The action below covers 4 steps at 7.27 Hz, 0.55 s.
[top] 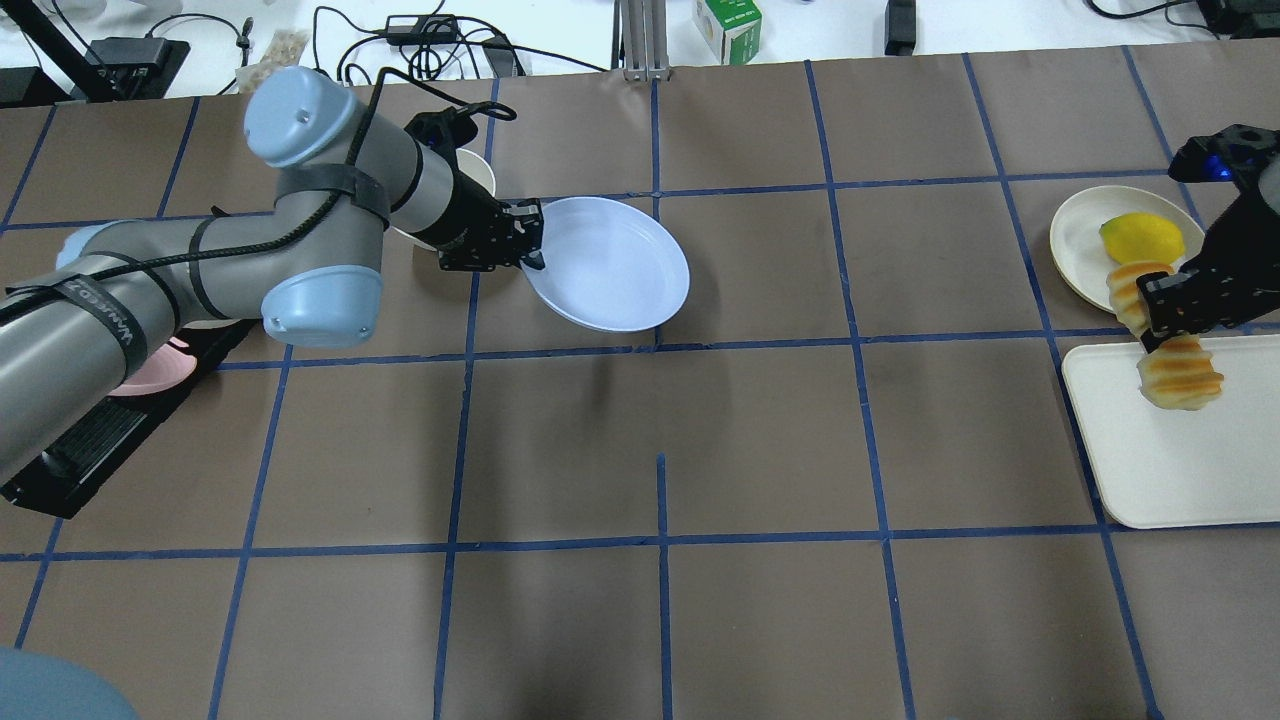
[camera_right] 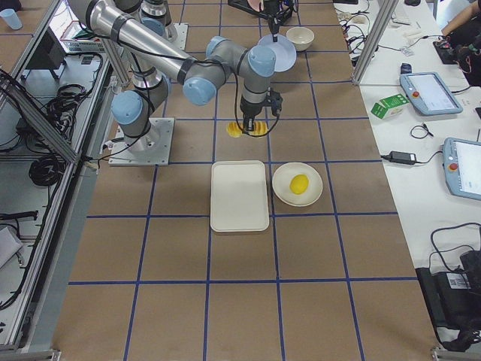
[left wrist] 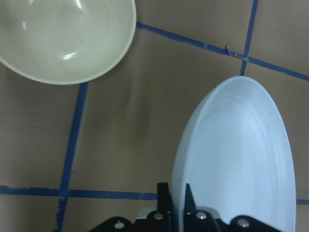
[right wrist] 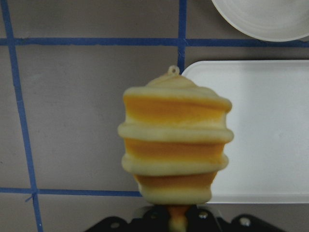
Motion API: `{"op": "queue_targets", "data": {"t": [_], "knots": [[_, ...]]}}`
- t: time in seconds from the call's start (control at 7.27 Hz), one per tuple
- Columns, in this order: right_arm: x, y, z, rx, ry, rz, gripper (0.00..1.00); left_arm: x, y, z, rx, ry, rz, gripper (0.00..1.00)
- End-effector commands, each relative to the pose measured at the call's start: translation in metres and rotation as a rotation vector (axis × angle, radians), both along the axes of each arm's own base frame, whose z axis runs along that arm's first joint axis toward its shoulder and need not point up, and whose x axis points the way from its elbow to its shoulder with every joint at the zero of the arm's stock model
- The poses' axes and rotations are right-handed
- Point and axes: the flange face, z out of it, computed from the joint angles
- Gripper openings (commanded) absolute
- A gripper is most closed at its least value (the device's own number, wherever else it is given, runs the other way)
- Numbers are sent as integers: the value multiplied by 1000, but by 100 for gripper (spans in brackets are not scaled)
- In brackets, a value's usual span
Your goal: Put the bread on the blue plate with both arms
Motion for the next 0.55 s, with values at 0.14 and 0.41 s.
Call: {"op": "queue_targets", "data": {"t": [0.14, 0.41], "knots": [[55, 0, 11, -13, -25, -2, 8, -38, 16, -42, 63, 90, -62, 0], [83, -6, 3, -2, -41, -37, 8, -40, 19, -59, 101, 103, -64, 0]]}}
